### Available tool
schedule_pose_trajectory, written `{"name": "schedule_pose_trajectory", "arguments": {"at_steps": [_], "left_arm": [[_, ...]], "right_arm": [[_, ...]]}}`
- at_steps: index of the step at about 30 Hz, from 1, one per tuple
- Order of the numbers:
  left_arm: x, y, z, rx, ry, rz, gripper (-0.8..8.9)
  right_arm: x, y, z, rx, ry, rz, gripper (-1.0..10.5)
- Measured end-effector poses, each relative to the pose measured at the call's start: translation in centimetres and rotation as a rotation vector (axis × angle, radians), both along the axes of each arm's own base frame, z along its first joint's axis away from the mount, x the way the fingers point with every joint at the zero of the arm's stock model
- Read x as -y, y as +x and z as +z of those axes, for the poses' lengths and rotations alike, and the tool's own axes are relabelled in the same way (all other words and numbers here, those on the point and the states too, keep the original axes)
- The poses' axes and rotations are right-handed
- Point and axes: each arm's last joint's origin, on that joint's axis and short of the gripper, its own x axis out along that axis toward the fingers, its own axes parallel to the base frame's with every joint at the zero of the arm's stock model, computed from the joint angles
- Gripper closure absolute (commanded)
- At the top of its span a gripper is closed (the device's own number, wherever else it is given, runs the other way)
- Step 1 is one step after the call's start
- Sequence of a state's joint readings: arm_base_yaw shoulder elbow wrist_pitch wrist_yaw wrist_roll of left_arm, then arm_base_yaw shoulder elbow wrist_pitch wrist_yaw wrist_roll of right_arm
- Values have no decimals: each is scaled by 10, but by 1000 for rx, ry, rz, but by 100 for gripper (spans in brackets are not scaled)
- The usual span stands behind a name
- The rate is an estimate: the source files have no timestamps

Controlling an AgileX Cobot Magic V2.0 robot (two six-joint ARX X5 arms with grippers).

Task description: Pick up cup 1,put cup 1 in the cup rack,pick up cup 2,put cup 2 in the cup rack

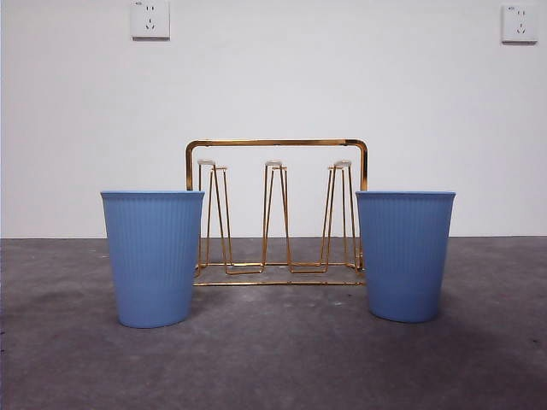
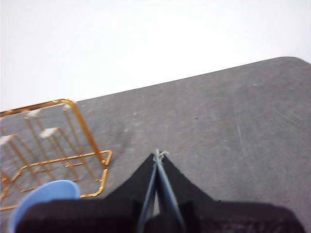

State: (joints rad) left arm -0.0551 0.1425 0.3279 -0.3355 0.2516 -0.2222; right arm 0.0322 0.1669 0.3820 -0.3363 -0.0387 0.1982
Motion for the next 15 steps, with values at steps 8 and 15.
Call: {"name": "schedule_pose_trajectory", "arguments": {"at_steps": [8, 15], "left_arm": [[4, -2, 54, -89, -16, -157, 820], [8, -1, 98, -185, 11, -316, 820]], "right_arm": [[-6, 2, 69, -176, -55, 208, 957], [-9, 0, 110, -352, -111, 386, 957]]}}
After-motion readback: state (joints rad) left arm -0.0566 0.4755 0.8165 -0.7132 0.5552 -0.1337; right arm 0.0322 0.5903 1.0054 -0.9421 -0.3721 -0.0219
